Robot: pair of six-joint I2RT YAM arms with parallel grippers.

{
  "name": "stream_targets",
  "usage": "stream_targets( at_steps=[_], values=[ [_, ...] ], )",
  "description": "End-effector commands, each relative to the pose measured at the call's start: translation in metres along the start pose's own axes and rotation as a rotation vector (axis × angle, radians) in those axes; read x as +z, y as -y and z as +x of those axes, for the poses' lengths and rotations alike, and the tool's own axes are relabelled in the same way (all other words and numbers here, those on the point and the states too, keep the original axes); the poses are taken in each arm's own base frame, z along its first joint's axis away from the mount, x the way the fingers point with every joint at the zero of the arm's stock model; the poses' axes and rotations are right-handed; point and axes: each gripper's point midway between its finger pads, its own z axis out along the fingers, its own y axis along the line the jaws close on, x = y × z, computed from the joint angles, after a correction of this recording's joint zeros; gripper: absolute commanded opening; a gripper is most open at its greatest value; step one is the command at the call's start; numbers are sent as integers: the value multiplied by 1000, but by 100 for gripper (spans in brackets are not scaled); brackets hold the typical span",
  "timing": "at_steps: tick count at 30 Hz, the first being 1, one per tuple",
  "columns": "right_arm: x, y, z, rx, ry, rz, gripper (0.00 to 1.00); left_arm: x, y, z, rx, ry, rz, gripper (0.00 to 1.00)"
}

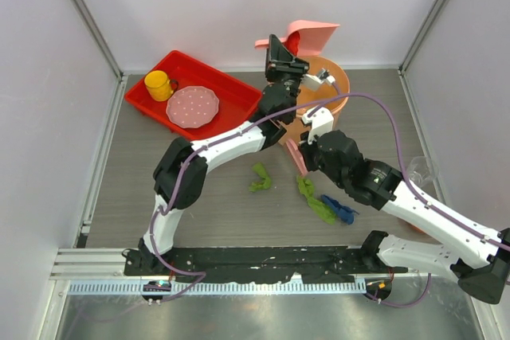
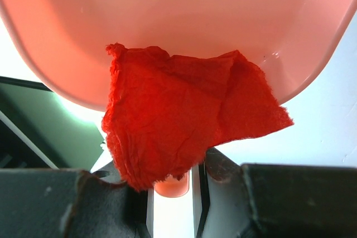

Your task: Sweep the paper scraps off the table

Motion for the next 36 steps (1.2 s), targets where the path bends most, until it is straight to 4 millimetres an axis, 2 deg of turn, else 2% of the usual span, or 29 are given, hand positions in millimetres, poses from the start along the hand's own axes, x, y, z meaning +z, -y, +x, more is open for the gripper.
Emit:
stream_targets(
  at_steps=[1, 6, 15, 16, 17, 18, 19, 20, 21, 22, 23, 24, 25, 26, 27, 29, 31, 32, 33, 36],
  values=[
    [-6, 1, -24, 23, 81, -5, 1, -15, -58, 15, 24, 34, -201, 0],
    [-8, 3, -24, 26, 87, -3, 1, -26, -55, 2, 72, 135, -251, 0],
    [-12, 2, -27, 36, 99, -14, 1, -28, -63, 5, 74, 145, -267, 0],
    [-13, 1, -27, 34, 100, -18, 1, -26, -61, 8, 50, 133, -253, 0],
    [-14, 2, -28, 38, 104, -19, 1, -21, -75, 18, -10, 97, -261, 0],
    [-15, 2, -28, 36, 103, -21, 1, -14, -70, 19, -29, 81, -191, 0],
    [-16, 1, -28, 36, 104, -25, 1, -7, -59, 35, -180, 4, -109, 0],
    [-18, 2, -29, 40, 112, -31, 1, -1, -79, 50, -274, -37, -92, 0],
    [-20, 1, -31, 40, 120, -38, 1, 3, -59, 45, -251, -27, 28, 0],
    [-22, 1, -33, 38, 127, -47, 1, 3, -56, 49, -267, -38, 59, 0],
    [-29, -2, -39, 39, 149, -75, 1, 0, -44, 45, -213, -26, 89, 0],
    [-33, -2, -43, 39, 168, -87, 1, -3, -49, 49, -201, -27, 46, 0],
    [-37, -3, -47, 40, 185, -102, 1, -7, -46, 46, -154, -8, 19, 0],
    [-42, -5, -52, 43, 204, -118, 1, -16, -20, 31, 38, 62, 21, 0],
    [-52, -8, -60, 39, 239, -159, 1, -21, -28, 35, 41, 62, -62, 0],
    [-65, -11, -73, 34, 281, -205, 1, -29, -16, 32, 131, 93, -89, 0],
    [-81, -14, -84, 35, 328, -248, 1, -26, -18, 37, 89, 68, -70, 0],
    [-86, -12, -88, 37, 344, -250, 1, -21, -30, 44, 42, 38, -68, 0],
    [-89, -10, -90, 38, 354, -245, 1, -18, -22, 46, -3, 23, -13, 0],
    [-96, -4, -95, 43, 374, -227, 1, -14, -31, 53, -79, 7, 35, 0]
  ],
)
